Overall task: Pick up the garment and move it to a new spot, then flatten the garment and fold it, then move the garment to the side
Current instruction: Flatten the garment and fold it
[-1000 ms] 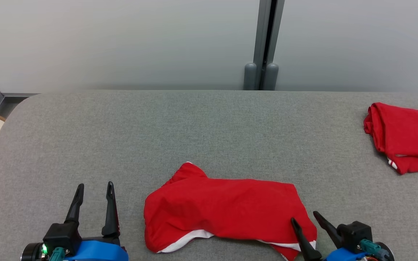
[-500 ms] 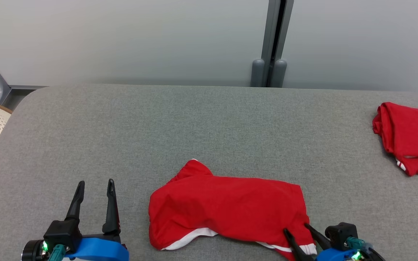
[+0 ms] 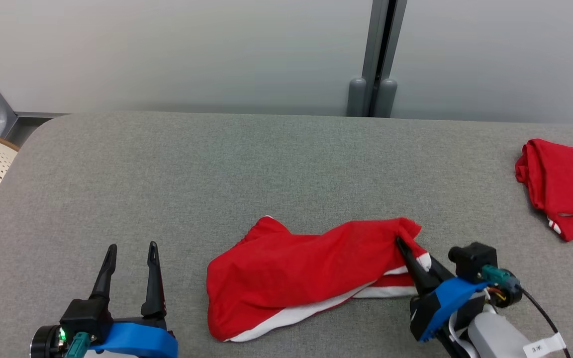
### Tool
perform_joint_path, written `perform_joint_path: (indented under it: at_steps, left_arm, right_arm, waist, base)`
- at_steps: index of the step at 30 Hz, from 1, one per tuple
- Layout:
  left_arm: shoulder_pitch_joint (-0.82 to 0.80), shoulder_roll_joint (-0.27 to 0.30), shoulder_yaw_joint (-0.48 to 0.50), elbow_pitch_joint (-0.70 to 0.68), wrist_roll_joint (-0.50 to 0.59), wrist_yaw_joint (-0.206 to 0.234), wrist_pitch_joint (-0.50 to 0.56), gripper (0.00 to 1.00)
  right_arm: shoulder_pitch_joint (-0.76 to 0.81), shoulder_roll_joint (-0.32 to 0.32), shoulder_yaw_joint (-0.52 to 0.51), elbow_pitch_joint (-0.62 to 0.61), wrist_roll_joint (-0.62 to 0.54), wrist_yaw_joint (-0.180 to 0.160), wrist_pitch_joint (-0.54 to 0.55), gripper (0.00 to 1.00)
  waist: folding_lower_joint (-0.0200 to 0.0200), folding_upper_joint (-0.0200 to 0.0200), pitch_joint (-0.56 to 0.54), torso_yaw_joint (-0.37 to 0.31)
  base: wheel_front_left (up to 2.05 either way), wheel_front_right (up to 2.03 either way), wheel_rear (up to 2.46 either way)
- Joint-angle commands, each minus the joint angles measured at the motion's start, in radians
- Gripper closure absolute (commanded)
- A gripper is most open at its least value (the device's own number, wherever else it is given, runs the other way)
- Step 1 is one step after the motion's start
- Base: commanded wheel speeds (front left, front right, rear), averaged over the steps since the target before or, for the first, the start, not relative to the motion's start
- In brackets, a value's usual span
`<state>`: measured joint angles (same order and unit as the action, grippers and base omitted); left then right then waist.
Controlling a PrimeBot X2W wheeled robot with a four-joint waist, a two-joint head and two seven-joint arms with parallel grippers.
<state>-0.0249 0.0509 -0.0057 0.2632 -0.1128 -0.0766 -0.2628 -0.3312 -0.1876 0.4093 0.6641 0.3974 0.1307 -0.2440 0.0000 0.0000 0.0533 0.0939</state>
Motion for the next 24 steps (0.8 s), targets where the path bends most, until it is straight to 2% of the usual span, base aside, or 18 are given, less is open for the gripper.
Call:
perform_joint_path:
  at_steps: [1,8,15,24]
  left_arm:
    - [-0.013,-0.001,0.006,-0.001,-0.002,0.004,-0.003,0.00]
    - [-0.026,-0.001,0.013,0.002,-0.008,-0.001,-0.003,0.00]
    - [-0.008,-0.001,0.009,0.000,-0.018,0.006,-0.003,0.00]
    - [-0.008,-0.001,0.000,0.003,-0.015,0.003,-0.003,0.00]
  right_arm:
    - [-0.031,-0.001,-0.002,-0.005,-0.008,0.000,-0.008,1.00]
    - [-0.122,0.020,-0.012,-0.052,-0.044,0.000,-0.022,1.00]
    - [0.014,-0.001,0.004,-0.140,-0.070,0.000,-0.022,1.00]
    - [0.230,-0.034,0.112,-0.212,-0.060,0.000,-0.022,1.00]
  waist:
    - [0.0000,0.0000,0.002,0.000]
    - [0.0000,0.0000,0.014,0.000]
    - [0.0000,0.0000,0.009,-0.015]
    - [0.0000,0.0000,0.000,-0.059]
  base:
    - [0.00,0.00,0.00]
    - [0.00,0.00,0.00]
    - [0.00,0.00,0.00]
    - [0.00,0.00,0.00]
